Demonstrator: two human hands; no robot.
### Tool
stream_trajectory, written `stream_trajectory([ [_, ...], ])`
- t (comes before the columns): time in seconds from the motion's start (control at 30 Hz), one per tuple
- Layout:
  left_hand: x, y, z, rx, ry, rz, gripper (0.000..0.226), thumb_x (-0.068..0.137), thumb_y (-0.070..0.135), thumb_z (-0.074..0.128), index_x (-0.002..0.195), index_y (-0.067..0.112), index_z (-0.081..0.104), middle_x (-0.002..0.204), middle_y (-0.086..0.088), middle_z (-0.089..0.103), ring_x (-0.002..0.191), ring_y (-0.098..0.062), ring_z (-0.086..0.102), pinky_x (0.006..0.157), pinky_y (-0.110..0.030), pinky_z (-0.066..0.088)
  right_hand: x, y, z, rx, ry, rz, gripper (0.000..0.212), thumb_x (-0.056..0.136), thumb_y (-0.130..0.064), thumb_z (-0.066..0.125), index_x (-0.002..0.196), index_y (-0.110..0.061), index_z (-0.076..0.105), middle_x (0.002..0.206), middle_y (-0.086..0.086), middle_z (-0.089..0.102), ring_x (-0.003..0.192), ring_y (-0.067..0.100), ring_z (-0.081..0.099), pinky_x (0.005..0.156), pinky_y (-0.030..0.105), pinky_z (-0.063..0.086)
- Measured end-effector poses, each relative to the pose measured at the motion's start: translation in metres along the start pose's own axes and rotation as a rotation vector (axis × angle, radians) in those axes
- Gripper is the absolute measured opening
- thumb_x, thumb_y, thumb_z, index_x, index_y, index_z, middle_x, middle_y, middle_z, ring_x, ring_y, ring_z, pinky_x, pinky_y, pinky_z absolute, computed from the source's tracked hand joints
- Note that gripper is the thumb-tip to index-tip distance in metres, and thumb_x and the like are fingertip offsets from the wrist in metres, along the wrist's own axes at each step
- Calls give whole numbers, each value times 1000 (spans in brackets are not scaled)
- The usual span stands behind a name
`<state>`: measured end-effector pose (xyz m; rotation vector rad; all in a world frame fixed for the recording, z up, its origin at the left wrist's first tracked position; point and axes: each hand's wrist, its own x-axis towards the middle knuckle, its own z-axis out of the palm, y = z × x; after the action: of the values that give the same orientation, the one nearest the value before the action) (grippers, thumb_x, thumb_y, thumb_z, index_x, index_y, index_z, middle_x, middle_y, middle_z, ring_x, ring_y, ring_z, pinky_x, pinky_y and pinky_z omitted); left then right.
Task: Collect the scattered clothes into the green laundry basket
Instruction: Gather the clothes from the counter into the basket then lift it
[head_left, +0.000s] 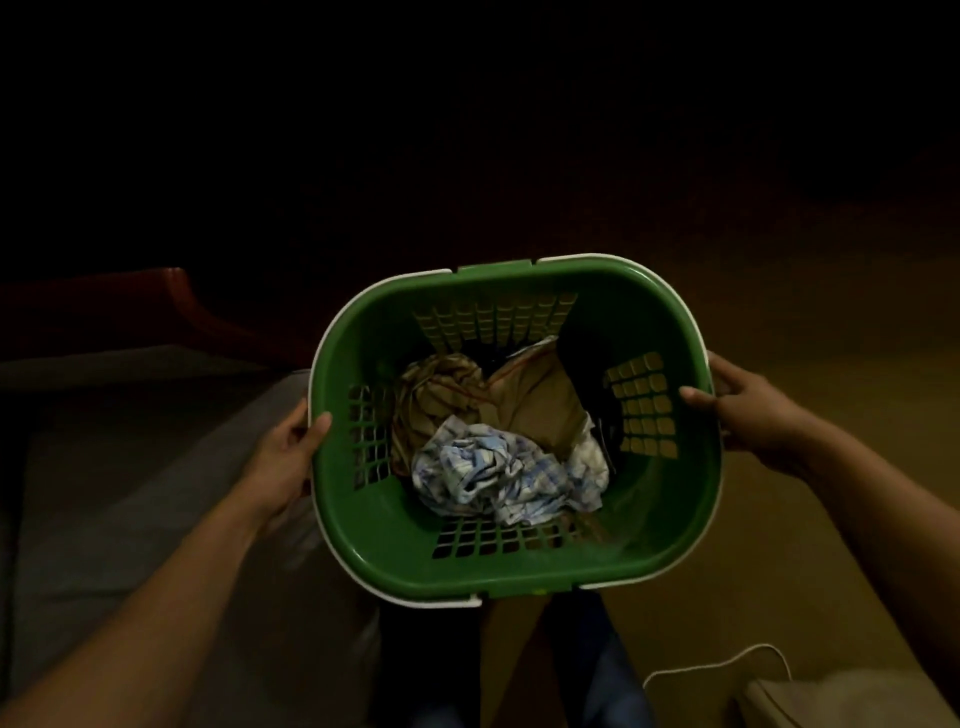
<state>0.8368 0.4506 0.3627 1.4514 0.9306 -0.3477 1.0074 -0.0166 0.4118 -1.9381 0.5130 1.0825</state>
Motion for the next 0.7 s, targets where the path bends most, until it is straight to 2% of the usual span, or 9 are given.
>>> stream_trajectory([
  [0.17, 4, -4, 0, 28, 52, 38, 33, 103, 19, 53, 127, 40, 63, 127, -3, 70, 115, -25, 66, 104, -52, 49, 6, 2, -1, 30, -11, 7, 57, 101, -15, 51, 149, -42, 37, 128, 10, 58, 104, 31, 63, 66, 45, 60],
  [0.33, 15, -16, -7, 79, 61, 81, 35, 101, 29, 58, 134, 38, 61, 130, -5, 69, 119, -30, 64, 105, -58, 48, 5, 2, 0, 26, -14, -18, 55, 102, -16, 51, 149, -43, 37, 126, 8, 59, 103, 29, 64, 64, 42, 59],
  [0.5, 4, -12, 9, 199, 219, 118, 38, 103, 23, 57, 141, 22, 58, 131, -9, 66, 118, -30, 64, 103, -50, 50, -14, -1, 5, -5, -2, -72, 51, 103, -19, 50, 148, -39, 37, 122, 5, 60, 98, 25, 65, 64, 42, 61],
  [0.6, -18, -13, 19, 205, 250, 119, 55, 102, 24, 58, 154, 22, 40, 142, -13, 58, 127, -33, 58, 106, -50, 48, -31, 11, 14, -21, 52, -141, 49, 103, -24, 51, 147, -39, 35, 129, 9, 60, 99, 28, 68, 74, 51, 62],
  [0.7, -64, -5, 32, 193, 285, 40, 73, 101, 28, 60, 161, 28, 18, 148, -12, 50, 130, -29, 55, 103, -42, 47, -62, 25, 23, 20, 116, -115, 61, 103, -30, 52, 156, -33, 21, 139, 13, 55, 97, 27, 69, 73, 44, 61],
])
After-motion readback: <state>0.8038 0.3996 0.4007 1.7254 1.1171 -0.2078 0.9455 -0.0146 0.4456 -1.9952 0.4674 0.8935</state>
